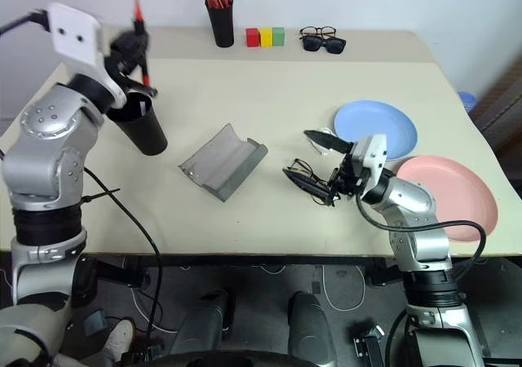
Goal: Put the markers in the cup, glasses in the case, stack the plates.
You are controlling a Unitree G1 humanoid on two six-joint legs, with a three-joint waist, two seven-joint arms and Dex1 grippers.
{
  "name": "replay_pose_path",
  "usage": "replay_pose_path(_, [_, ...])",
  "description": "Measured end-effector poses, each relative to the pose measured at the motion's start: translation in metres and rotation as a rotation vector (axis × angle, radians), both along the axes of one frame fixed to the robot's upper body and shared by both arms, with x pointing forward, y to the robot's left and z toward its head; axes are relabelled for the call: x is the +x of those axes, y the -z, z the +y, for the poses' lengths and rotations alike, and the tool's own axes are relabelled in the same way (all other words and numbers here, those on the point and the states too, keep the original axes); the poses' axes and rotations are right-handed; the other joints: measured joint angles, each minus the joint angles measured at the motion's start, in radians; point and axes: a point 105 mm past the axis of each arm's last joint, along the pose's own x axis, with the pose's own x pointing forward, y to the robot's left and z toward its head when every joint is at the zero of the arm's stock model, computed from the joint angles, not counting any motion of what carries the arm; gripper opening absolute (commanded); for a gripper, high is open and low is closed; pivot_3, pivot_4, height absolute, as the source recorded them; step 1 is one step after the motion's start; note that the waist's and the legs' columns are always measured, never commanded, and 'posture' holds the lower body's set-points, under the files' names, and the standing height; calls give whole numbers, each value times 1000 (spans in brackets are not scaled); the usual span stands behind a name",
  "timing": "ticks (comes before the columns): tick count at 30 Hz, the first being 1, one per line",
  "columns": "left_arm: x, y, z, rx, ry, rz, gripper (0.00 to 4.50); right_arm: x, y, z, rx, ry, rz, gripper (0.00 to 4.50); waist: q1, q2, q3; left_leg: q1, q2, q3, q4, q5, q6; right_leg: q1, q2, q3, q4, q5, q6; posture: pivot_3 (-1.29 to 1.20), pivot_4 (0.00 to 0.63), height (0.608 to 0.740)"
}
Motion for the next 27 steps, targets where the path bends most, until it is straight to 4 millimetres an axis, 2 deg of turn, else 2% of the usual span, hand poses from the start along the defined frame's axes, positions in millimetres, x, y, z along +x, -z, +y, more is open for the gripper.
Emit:
replay_pose_path(3, [11, 6, 22, 13, -156, -35, 11, 4, -14, 2, 73, -7, 0, 4500, 0, 0, 0, 0, 0, 0, 1, 0, 0, 0, 0, 0, 0, 0, 1, 0, 150, 740])
replay_pose_path(7, [18, 15, 34, 13, -255, -63, 11, 6, -20, 5, 89, -17, -7, 4500, 5, 0, 0, -1, 0, 0, 1, 0, 0, 0, 0, 0, 0, 1, 2, 0, 150, 740])
replay_pose_path(16, [23, 39, 21, -60, -242, -17, 11, 8, -14, 1, 70, -25, 2, 4500, -3, 0, 0, 0, 0, 0, 1, 0, 0, 0, 0, 0, 1, 1, 3, 0, 150, 740])
replay_pose_path(23, [19, 61, 23, -60, -252, 52, 11, 7, -11, 0, 65, -30, -1, 4500, -2, 0, 0, 0, 0, 0, 0, 0, 0, 0, 0, 0, 1, 1, 3, 0, 150, 740])
replay_pose_path(27, [14, 83, 24, -68, -257, 123, 1930, 7, -8, -2, 56, -26, 0, 4500, -1, 0, 0, 0, 0, 0, 1, 0, 0, 0, 0, 0, 1, 1, 3, 0, 150, 740])
